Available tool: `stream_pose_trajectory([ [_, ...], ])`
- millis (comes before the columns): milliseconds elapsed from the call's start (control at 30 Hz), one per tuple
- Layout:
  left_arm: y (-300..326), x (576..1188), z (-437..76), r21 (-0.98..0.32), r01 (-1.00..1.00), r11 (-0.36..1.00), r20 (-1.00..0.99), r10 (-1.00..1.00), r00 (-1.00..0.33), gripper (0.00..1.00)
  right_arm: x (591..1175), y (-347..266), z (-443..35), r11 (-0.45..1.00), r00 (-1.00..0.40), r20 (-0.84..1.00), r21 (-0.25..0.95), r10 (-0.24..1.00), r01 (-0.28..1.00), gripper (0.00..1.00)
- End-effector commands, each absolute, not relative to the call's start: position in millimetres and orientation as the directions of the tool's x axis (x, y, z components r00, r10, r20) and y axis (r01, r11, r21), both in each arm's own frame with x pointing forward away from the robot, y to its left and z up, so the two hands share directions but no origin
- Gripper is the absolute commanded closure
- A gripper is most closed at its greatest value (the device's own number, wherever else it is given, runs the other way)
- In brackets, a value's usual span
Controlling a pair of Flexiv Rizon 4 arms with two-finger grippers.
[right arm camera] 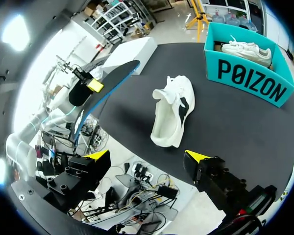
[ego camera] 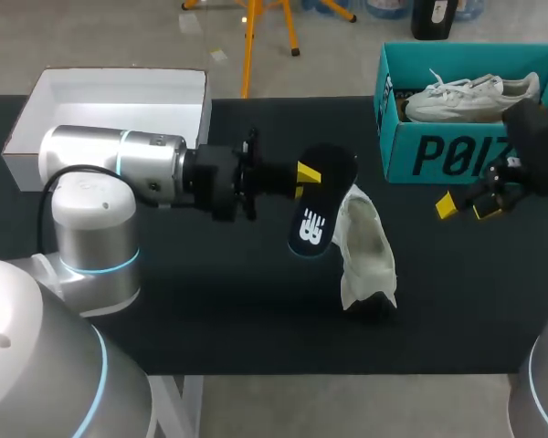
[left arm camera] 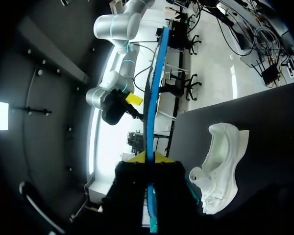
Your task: Take the shoe out of the shoebox, open the shoe tongue, remove and reinsert the insole, then place the shoe into the shoebox
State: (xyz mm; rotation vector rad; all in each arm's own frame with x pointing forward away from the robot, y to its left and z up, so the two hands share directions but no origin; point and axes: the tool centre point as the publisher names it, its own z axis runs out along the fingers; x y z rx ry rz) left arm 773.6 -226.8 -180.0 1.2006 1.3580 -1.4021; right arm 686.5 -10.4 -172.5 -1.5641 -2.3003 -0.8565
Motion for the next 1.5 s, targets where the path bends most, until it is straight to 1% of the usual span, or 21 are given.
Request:
stream_pose_trajectory([
  [33,-216.8,766.1,-185.1,-0.243,0.964,-0.106,-0.969,0.064,-0.237,1.0,685.9,-9.5,-173.3,0.258,-0.401,0.491,0.335,0.773,0.906,0.0],
  [233,-208.3,743.0,-194.7,-0.368,0.92,-0.134,-0.929,0.107,-0.355,1.0,685.9,-9.5,-173.3,0.258,-0.401,0.491,0.335,0.773,0.906,0.0],
  [367,-205.5,729.7,-200.2,-0.461,0.875,-0.15,-0.887,0.103,-0.45,1.0,685.9,-9.5,-173.3,0.258,-0.401,0.491,0.335,0.773,0.906,0.0],
  [567,-223.0,716.4,-214.3,-0.567,0.799,-0.201,-0.824,0.147,-0.548,1.0,685.9,-9.5,-173.3,0.258,-0.401,0.491,0.335,0.773,0.906,0.0],
  [833,-266.8,706.9,-232.7,-0.605,0.75,-0.269,-0.796,0.199,-0.571,1.0,685.9,-9.5,-173.3,0.258,-0.401,0.491,0.335,0.773,0.906,0.0],
  [967,-284.8,705.9,-242.8,-0.615,0.739,-0.275,-0.788,0.218,-0.575,1.0,685.9,-9.5,-173.3,0.258,-0.401,0.491,0.335,0.773,0.906,0.0],
  [1300,-297.0,718.5,-270.6,-0.643,0.734,-0.217,-0.765,0.22,-0.605,1.0,685.9,-9.5,-173.3,0.258,-0.401,0.491,0.335,0.773,0.906,0.0],
  [1500,-301.0,727.5,-280.8,-0.64,0.745,-0.188,-0.765,0.241,-0.597,1.0,685.9,-9.5,-173.3,0.258,-0.401,0.491,0.335,0.773,0.906,0.0],
])
